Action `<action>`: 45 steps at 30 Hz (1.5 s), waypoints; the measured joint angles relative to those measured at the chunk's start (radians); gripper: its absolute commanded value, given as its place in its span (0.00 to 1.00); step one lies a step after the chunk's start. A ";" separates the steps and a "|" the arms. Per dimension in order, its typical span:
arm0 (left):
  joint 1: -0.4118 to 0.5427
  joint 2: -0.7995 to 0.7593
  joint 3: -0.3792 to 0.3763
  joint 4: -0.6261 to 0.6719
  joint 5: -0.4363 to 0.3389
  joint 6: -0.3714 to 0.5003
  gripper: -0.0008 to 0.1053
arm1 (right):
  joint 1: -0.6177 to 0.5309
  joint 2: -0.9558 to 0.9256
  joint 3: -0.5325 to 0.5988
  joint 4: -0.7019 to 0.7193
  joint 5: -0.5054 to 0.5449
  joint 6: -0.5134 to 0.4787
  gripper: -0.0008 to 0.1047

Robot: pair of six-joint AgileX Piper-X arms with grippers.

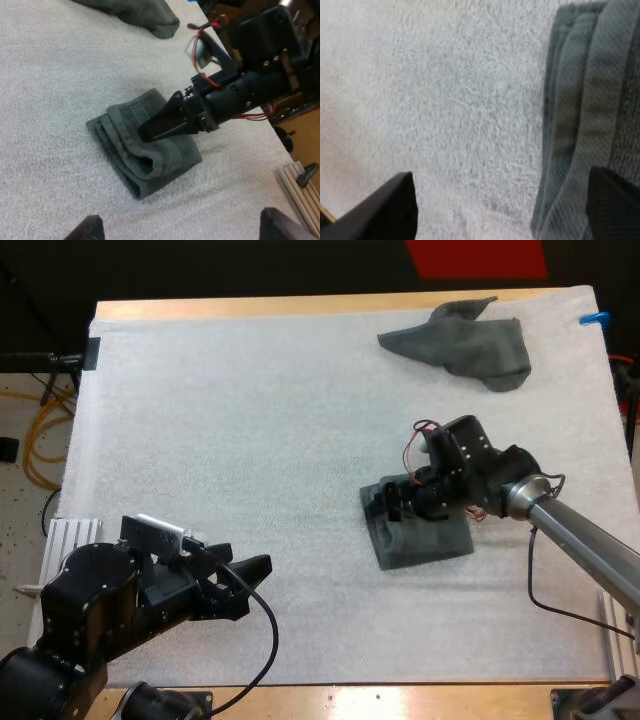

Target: Pick towel from pile fold and stack

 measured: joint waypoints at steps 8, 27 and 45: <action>0.000 0.000 0.000 0.000 0.000 0.000 0.59 | 0.023 0.001 0.049 0.033 -0.007 0.000 0.66; 0.000 0.000 0.000 0.000 0.000 0.000 0.59 | 0.207 0.058 0.088 -0.002 0.087 0.001 0.66; 0.000 0.099 0.026 -0.124 0.000 0.028 0.59 | 0.210 -0.571 0.088 0.156 0.531 -0.108 0.66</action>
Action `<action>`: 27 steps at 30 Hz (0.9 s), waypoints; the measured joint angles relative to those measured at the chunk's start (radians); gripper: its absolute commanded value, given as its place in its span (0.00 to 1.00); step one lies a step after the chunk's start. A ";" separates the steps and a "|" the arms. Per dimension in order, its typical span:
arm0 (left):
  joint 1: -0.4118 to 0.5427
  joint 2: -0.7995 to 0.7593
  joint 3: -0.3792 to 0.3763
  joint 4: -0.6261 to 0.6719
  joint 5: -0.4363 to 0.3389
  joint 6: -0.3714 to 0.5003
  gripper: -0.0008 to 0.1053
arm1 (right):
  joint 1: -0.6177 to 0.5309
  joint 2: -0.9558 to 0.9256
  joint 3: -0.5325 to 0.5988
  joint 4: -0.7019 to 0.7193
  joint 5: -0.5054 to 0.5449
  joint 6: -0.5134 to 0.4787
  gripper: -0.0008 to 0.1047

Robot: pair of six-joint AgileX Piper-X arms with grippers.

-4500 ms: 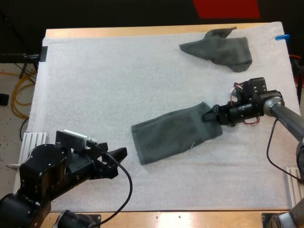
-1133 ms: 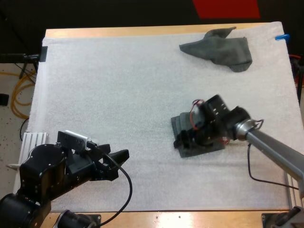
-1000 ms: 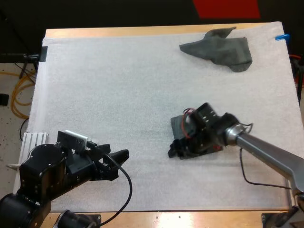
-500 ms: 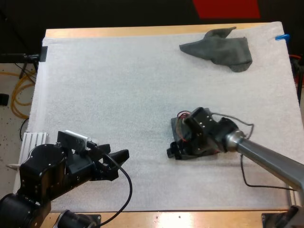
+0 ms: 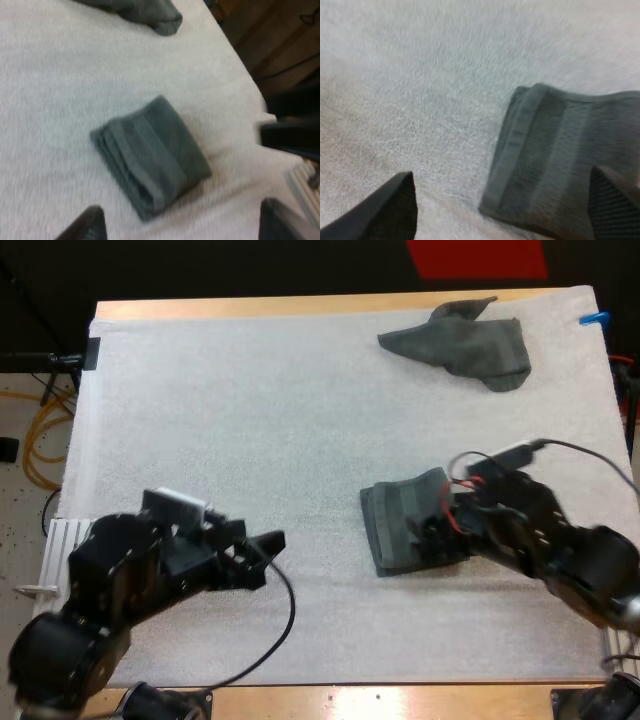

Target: Pick towel from pile fold and stack

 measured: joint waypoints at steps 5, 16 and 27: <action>0.000 0.126 0.033 -0.103 0.000 -0.004 0.62 | 0.000 -0.149 0.000 0.097 0.040 -0.002 0.66; -0.081 0.600 0.050 -0.385 0.000 -0.101 0.71 | 0.000 -0.298 0.000 0.263 0.101 -0.002 0.66; -0.186 0.953 0.050 -0.660 0.073 -0.382 0.71 | 0.000 -0.302 0.000 0.348 0.112 -0.002 0.66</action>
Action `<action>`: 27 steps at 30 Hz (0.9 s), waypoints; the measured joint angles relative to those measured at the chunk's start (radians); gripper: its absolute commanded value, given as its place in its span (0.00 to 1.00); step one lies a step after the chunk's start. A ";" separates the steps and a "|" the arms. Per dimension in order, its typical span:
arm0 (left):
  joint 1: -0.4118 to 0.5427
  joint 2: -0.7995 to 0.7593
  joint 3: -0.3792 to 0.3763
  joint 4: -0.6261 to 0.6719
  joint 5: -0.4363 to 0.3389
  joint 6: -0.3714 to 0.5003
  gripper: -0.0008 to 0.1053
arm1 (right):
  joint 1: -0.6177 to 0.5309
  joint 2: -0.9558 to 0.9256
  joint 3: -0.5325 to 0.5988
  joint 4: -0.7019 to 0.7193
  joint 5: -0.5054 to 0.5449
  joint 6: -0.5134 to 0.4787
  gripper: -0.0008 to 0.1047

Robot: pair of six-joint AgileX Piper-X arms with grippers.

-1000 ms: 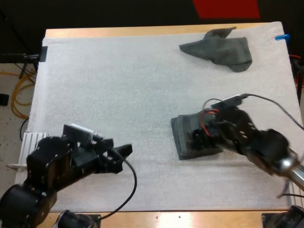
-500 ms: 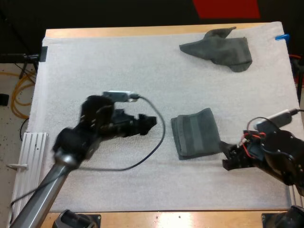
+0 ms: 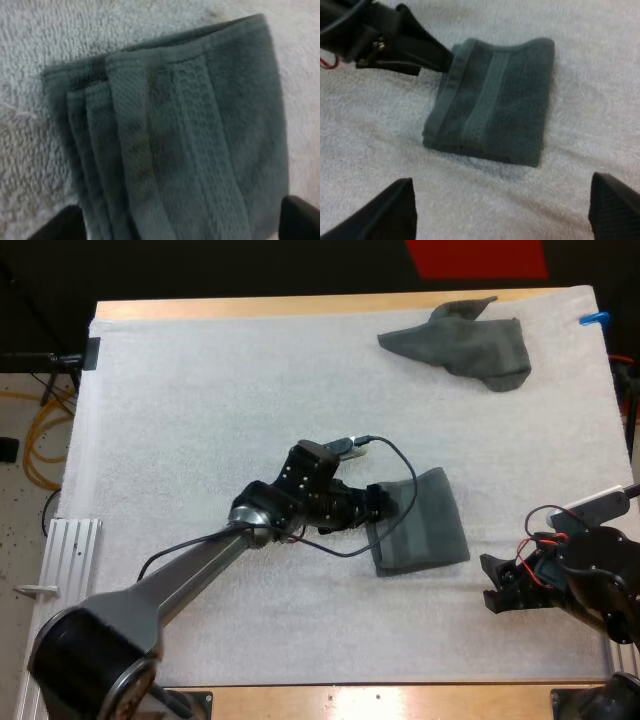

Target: Pick towel from pile fold and stack

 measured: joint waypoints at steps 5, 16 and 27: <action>0.000 0.060 0.000 -0.033 0.002 -0.074 0.71 | 0.000 0.000 0.000 0.000 0.000 0.000 0.66; 0.000 0.131 0.000 -0.092 0.069 -0.164 0.71 | 0.000 0.000 0.000 0.000 0.000 0.000 0.66; -0.033 0.153 -0.010 -0.135 0.085 -0.197 0.68 | 0.000 0.000 0.000 0.000 0.000 0.000 0.66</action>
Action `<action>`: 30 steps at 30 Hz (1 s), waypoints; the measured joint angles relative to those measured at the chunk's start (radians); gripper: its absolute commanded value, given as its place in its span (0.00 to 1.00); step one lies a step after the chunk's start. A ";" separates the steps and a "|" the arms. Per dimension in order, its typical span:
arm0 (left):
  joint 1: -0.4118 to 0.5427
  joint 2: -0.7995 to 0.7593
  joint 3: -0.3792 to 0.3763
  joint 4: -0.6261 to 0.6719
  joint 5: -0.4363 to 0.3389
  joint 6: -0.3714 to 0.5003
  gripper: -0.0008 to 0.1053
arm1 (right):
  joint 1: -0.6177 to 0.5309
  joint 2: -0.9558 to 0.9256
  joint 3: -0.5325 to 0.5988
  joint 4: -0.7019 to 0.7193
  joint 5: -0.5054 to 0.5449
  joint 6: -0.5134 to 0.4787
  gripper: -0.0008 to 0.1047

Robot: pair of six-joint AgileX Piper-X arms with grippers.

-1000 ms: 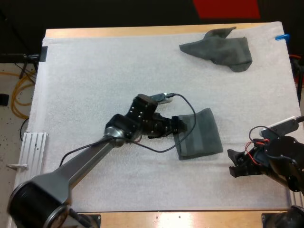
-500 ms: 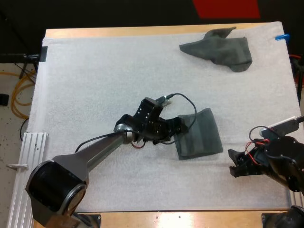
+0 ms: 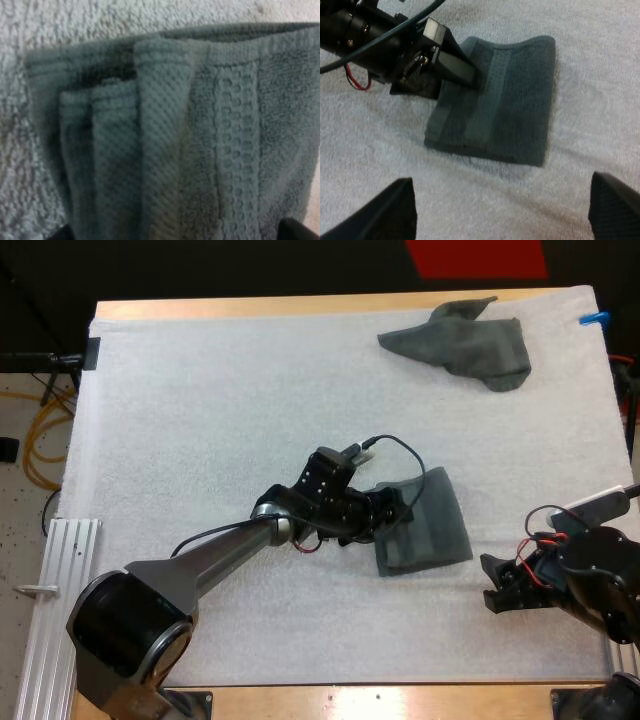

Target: Pick towel from pile fold and stack

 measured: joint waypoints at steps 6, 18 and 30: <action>0.000 0.000 0.000 0.000 0.000 -0.002 0.50 | 0.000 0.000 0.000 0.000 0.000 0.000 0.66; -0.001 0.000 0.000 -0.001 -0.008 0.039 0.01 | 0.000 0.000 0.000 0.000 0.000 0.000 0.66; 0.006 0.000 -0.077 0.193 -0.048 0.295 0.01 | 0.000 0.000 0.000 0.000 0.000 0.000 0.66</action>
